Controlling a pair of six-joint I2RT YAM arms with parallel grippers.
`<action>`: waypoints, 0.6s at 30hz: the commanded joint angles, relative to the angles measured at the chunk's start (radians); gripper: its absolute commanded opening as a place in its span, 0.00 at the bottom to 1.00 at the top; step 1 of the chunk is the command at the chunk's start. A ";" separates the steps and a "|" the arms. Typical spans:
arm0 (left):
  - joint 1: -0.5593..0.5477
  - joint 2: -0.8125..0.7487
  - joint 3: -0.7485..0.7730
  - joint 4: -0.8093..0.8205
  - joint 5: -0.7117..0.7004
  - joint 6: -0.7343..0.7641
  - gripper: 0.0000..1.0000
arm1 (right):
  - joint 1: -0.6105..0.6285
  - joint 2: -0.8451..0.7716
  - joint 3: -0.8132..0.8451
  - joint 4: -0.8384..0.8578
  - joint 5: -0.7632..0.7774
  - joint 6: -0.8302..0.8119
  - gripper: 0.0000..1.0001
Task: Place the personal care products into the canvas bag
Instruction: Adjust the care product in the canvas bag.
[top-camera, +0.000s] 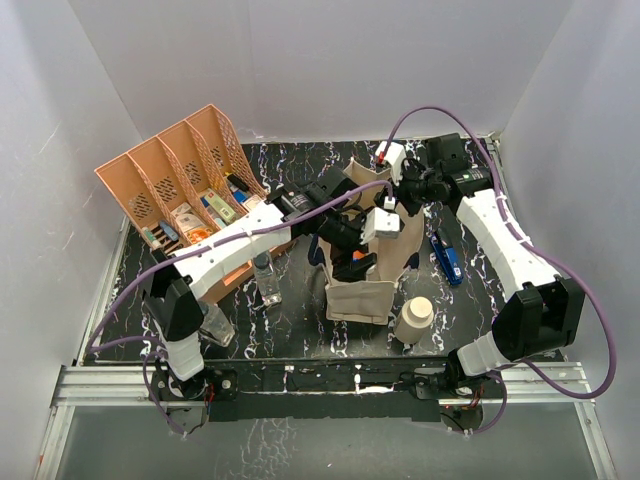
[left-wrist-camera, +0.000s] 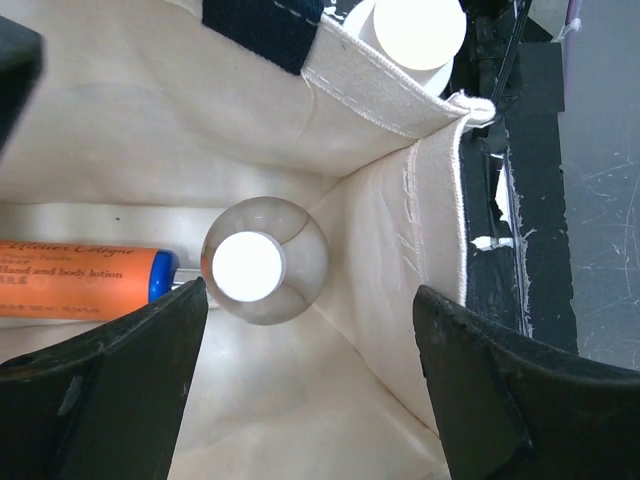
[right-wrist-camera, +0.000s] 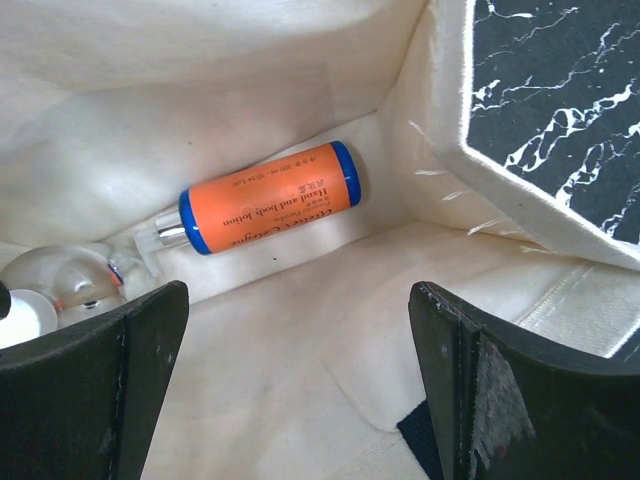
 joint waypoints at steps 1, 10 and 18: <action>-0.010 -0.081 0.082 -0.071 -0.023 0.018 0.82 | 0.006 -0.030 -0.011 0.000 -0.050 -0.009 0.95; -0.009 -0.133 0.168 -0.189 0.021 0.008 0.84 | 0.023 -0.030 -0.023 -0.019 -0.074 -0.015 0.94; -0.019 -0.194 -0.042 -0.141 0.061 -0.069 0.86 | 0.033 -0.034 -0.022 -0.019 -0.064 -0.010 0.94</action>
